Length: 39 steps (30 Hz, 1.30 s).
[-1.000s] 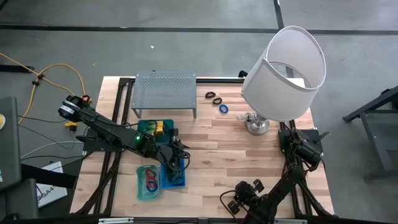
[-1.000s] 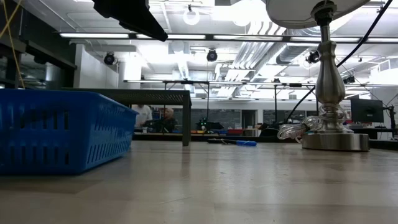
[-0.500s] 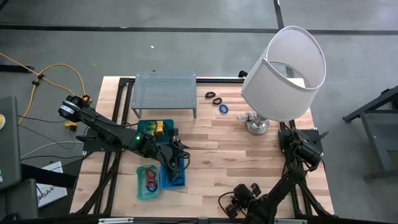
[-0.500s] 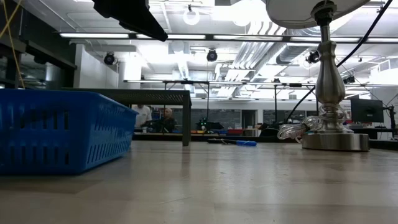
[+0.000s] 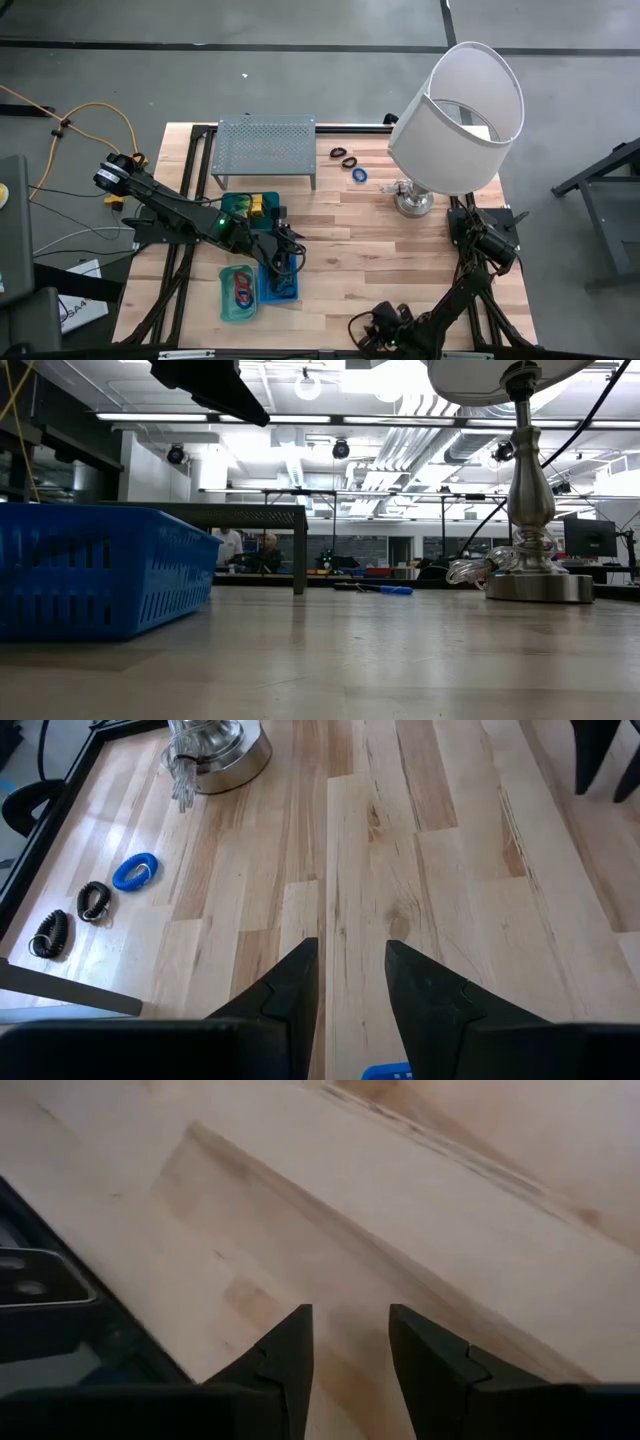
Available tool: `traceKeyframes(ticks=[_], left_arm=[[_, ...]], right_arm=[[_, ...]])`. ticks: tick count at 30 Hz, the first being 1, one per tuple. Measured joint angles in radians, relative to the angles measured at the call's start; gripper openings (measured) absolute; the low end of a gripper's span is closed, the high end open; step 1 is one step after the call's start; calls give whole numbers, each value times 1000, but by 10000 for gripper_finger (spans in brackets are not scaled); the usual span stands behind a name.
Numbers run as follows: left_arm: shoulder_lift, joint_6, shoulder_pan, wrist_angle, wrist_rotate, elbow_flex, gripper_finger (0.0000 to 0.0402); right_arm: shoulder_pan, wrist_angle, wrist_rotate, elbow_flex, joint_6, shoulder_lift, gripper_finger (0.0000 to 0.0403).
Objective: Pick & Place Office Desk Supplies
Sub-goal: Put the blue spring keychain into the green bin
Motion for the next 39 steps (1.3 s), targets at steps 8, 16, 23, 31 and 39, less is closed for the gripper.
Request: traceKeyframes(ticks=[8,16,23,31,39], left_arm=[[0,0,-3,0,5,0,112],[0,0,-3,0,16,0,112],[0,0,-3,-1,20,0,112],[0,0,-3,0,20,0,112],[0,0,-3,-1,19,0,112]], right_arm=[[-13,51,36,0,-83,0,120],[6,253,262,0,-523,-10,120],[75,477,561,0,-950,-40,120],[141,867,595,0,-1380,-40,120],[168,1263,384,0,-1863,-40,120]])
